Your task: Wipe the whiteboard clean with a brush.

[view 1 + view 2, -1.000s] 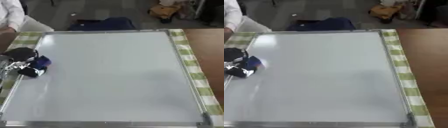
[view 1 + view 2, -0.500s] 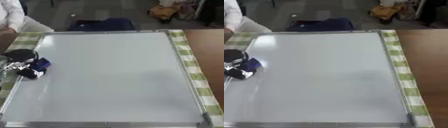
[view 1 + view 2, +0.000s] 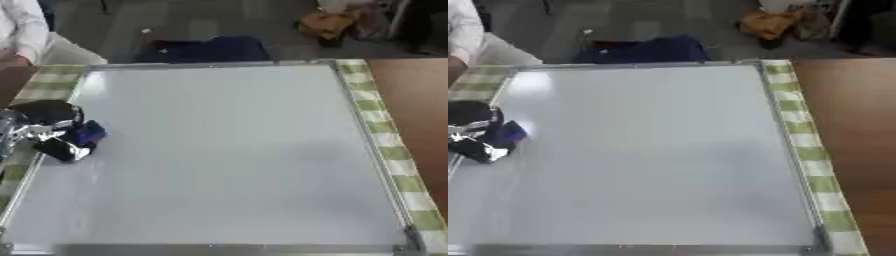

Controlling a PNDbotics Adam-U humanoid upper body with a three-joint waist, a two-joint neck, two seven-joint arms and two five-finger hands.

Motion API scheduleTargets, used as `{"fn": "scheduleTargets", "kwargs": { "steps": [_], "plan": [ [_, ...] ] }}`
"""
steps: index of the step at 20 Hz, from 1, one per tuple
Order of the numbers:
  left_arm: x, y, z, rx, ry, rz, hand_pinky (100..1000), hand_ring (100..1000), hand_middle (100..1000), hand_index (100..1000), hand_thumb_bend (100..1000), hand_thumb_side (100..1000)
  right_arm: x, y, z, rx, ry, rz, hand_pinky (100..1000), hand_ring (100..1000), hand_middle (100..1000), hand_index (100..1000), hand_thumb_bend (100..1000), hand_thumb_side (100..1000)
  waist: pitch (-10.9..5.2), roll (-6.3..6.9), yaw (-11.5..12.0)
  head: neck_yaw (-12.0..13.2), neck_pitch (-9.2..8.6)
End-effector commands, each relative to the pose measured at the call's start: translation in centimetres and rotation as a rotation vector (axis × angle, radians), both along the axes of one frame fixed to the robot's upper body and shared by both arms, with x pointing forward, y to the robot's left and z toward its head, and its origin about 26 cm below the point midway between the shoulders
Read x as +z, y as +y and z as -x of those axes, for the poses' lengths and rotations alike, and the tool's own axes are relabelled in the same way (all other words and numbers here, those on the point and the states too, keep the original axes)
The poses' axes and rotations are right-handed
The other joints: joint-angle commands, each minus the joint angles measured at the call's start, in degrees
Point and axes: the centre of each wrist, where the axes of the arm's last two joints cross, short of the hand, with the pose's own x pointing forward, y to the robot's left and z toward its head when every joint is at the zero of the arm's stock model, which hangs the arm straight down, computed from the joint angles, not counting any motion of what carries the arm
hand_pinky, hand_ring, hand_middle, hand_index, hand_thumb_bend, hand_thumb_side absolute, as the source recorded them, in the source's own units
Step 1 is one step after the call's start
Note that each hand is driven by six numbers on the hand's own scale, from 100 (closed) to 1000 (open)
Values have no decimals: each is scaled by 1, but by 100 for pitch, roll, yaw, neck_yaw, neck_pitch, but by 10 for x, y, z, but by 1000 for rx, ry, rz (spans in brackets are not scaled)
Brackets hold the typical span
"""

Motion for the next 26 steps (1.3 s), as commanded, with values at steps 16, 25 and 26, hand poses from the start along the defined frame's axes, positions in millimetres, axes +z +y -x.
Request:
{"fn": "scheduleTargets", "kwargs": {
  "steps": [16,25,26],
  "plan": [
    [17,-30,-1,-191,13,-59,737,551,290,175,100,622,8,-1,3,-9,-17,13,682,589,492,549,100,1000,-141,8,-14,0,29],
    [24,-36,-1,-208,23,-62,732,547,286,175,100,622,9,-1,2,-4,-22,17,681,589,492,548,100,1000,-112,9,-11,-192,50],
    [24,-35,-1,-201,22,-57,730,546,285,175,100,622,9,-1,2,-3,-23,18,682,589,492,549,100,1000,-106,11,-11,-193,49]
  ]
}}
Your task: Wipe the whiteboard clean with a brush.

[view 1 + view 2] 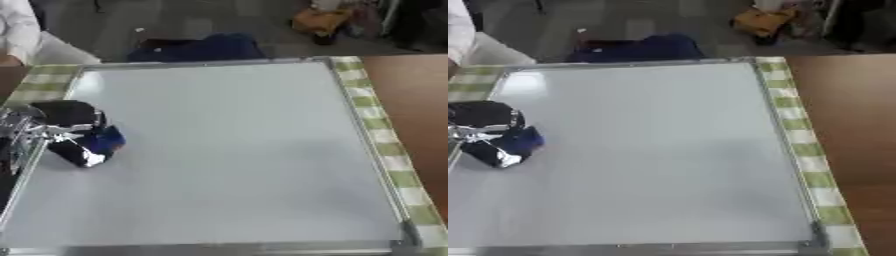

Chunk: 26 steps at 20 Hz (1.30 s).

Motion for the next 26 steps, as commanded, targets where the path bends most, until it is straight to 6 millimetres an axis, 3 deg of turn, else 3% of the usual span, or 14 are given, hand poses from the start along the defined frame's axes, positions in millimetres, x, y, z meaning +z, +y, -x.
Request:
{"fn": "scheduleTargets", "kwargs": {
  "steps": [1,14,26],
  "plan": [
    [19,4,0,11,-28,-4,729,544,283,175,100,620,11,0,2,3,-31,29,681,589,492,549,100,1000,-93,-7,-4,-31,5],
    [27,38,2,265,-184,65,736,550,291,173,100,598,14,0,1,2,-47,40,682,587,489,547,100,1000,43,3,-13,-48,-136],
    [20,49,1,343,-263,73,722,530,276,173,100,588,14,0,1,0,-48,50,683,585,486,545,100,1000,127,23,-61,-21,-242]
  ]
}}
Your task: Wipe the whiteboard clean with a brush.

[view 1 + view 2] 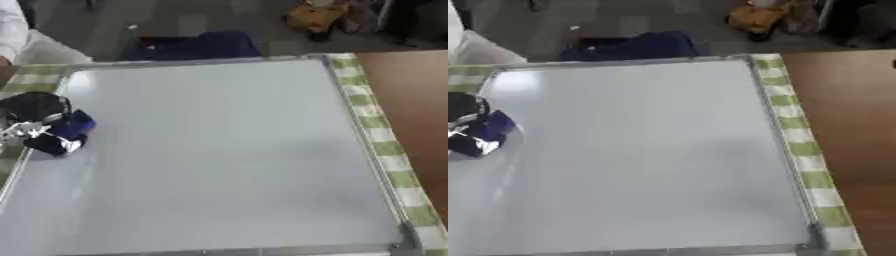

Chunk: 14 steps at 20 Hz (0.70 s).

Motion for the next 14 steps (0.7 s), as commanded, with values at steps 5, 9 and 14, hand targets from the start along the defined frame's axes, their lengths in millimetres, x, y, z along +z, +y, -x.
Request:
{"fn": "scheduleTargets", "kwargs": {
  "steps": [5,9,14],
  "plan": [
    [7,16,2,47,-30,-8,720,527,273,173,100,591,10,-2,3,-6,-22,39,684,585,485,545,100,1000,-93,-19,-15,11,-82],
    [-1,13,1,15,32,0,713,520,265,173,100,598,10,-2,3,-7,-19,38,684,585,485,544,100,1000,-104,-22,-15,6,-83],
    [0,4,-1,-50,97,-3,710,518,263,174,100,606,9,-2,3,-7,-16,37,684,585,485,545,100,1000,-126,-20,-21,15,-66]
  ]
}}
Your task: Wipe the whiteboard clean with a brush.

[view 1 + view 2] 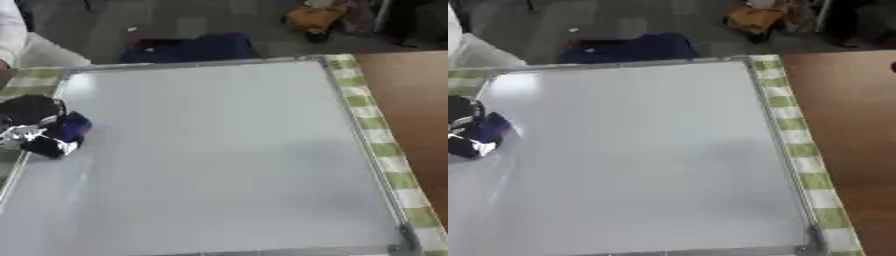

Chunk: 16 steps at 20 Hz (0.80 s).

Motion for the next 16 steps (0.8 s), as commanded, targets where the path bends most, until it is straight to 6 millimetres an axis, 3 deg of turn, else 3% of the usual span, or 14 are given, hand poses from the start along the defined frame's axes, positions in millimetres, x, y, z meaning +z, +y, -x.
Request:
{"fn": "scheduleTargets", "kwargs": {
  "steps": [1,16],
  "plan": [
    [5,-3,-1,-33,37,-22,710,518,263,174,100,607,9,-1,3,-7,-19,31,684,585,485,545,100,1000,-120,-24,-11,17,-51],
    [4,-22,-2,-181,147,-85,701,512,260,173,100,613,8,-2,3,-13,-5,14,685,587,487,546,100,1000,-239,13,-17,9,-12]
  ]
}}
